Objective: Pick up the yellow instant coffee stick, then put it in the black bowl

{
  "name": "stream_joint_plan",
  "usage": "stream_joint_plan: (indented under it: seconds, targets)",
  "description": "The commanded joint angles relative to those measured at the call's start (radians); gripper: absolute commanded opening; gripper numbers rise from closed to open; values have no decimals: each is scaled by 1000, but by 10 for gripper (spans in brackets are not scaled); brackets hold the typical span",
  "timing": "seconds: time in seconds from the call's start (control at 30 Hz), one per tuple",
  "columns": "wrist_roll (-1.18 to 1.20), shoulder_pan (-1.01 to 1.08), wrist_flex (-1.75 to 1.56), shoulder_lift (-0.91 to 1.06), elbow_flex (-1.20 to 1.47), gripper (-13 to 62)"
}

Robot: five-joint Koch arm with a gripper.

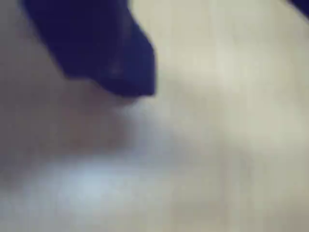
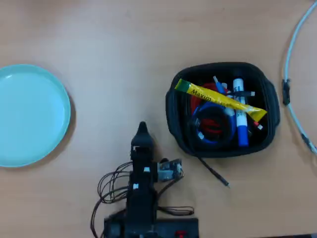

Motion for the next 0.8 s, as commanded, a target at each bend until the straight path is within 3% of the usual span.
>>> stream_joint_plan:
  seconds: [0.0, 0.77]
  targets:
    - [-12, 57, 11, 97, 43, 468]
    - [0, 71, 28, 95, 121, 464]
